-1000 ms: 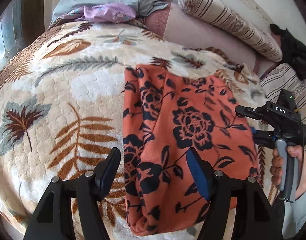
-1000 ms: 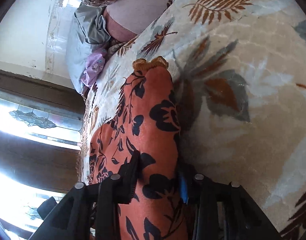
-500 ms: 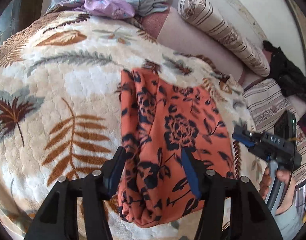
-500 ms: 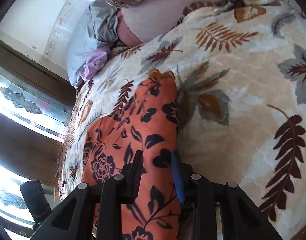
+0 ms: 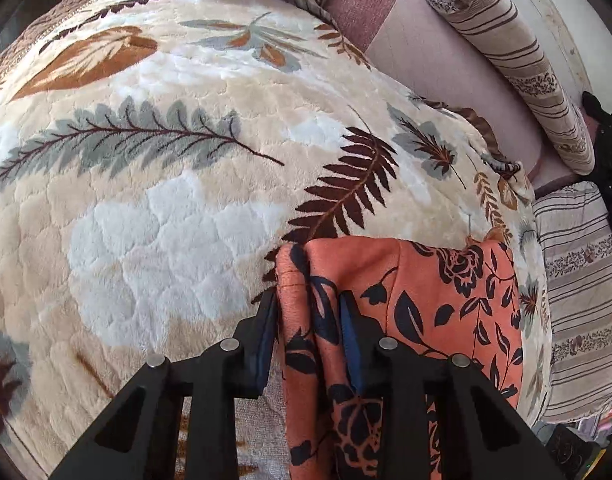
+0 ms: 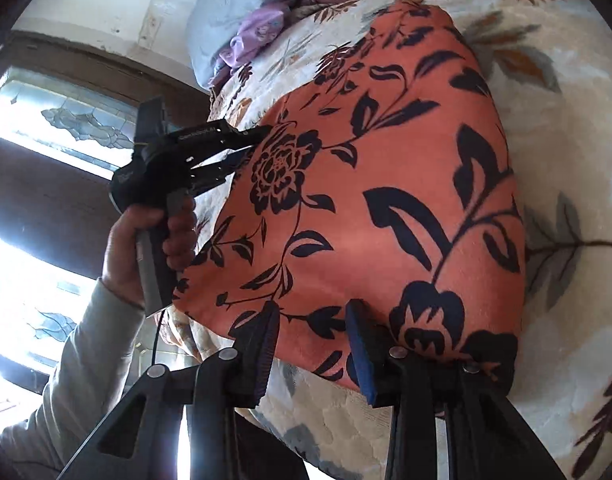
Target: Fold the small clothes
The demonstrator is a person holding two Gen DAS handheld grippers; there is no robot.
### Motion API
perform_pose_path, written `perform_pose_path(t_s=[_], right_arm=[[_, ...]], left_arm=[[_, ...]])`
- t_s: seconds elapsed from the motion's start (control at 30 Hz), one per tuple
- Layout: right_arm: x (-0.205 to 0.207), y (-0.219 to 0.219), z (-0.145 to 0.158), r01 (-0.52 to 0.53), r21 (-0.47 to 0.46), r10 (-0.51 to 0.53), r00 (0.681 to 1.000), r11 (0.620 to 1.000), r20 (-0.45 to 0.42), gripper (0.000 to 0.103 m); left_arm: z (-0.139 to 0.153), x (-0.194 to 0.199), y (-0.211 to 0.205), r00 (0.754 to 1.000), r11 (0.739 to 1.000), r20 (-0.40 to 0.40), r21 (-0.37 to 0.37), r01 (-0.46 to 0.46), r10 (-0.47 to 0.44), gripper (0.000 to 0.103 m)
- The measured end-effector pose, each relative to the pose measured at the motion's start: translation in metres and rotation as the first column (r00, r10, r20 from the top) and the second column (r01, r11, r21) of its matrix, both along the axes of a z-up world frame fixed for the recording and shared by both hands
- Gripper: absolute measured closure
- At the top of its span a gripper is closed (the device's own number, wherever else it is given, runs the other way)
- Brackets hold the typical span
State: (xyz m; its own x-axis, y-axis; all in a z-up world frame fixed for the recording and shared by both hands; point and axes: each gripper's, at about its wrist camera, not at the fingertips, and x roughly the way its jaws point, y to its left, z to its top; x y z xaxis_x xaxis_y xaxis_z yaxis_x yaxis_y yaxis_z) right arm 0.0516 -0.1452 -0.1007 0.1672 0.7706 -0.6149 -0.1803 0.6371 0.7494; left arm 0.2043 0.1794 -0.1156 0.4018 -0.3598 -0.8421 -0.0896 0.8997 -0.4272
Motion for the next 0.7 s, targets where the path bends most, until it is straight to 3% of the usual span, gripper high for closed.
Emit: perform_pose_path(t_s=[0.13, 0.2, 0.3, 0.33, 0.43, 0.5, 0.57, 0.63, 0.7], right_arm=[[-0.004, -0.005, -0.004, 0.016, 0.026, -0.016, 1.0, 1.0, -0.005, 0.065], [-0.003, -0.007, -0.004, 0.014, 0.025, -0.014, 1.0, 1.0, -0.004, 0.065], [-0.004, -0.01, -0.001, 0.02, 0.03, -0.02, 0.999, 0.999, -0.026, 0.064], [-0.005, -0.012, 0.001, 0.024, 0.04, -0.023, 0.999, 0.999, -0.034, 0.059], [-0.011, -0.014, 0.013, 0.037, 0.09, -0.035, 0.999, 0.995, -0.02, 0.03], [-0.016, -0.016, 0.022, 0.04, 0.089, -0.041, 0.999, 0.995, 0.004, 0.028], [-0.018, -0.021, 0.025, 0.044, 0.106, -0.043, 0.999, 0.993, -0.006, 0.028], [-0.024, -0.034, 0.03, 0.064, 0.115, -0.063, 0.998, 0.991, -0.007, 0.028], [-0.03, -0.053, 0.034, 0.1, 0.135, -0.1, 0.995, 0.986, -0.002, 0.028]], left_arm=[[0.014, -0.02, 0.004, 0.998, 0.999, 0.049, 0.011, -0.039, 0.038, 0.065], [0.033, -0.037, 0.005, 0.994, 0.999, 0.096, 0.002, -0.046, 0.046, 0.057], [0.065, -0.079, -0.004, 0.982, 1.0, 0.188, 0.014, -0.008, 0.005, 0.048], [0.071, -0.094, -0.009, 0.98, 0.999, 0.199, 0.036, 0.008, -0.014, 0.048], [0.06, -0.13, -0.023, 0.986, 0.996, 0.163, 0.089, 0.032, -0.046, 0.048], [0.03, -0.137, -0.032, 0.995, 0.972, 0.067, 0.229, 0.051, -0.068, 0.052], [0.022, -0.144, -0.026, 0.997, 0.979, 0.07, 0.202, 0.015, -0.03, 0.051], [0.036, -0.151, -0.022, 0.996, 0.987, 0.093, 0.157, -0.013, -0.002, 0.052], [0.053, -0.157, -0.027, 0.989, 0.982, 0.144, 0.188, -0.009, -0.018, 0.052]])
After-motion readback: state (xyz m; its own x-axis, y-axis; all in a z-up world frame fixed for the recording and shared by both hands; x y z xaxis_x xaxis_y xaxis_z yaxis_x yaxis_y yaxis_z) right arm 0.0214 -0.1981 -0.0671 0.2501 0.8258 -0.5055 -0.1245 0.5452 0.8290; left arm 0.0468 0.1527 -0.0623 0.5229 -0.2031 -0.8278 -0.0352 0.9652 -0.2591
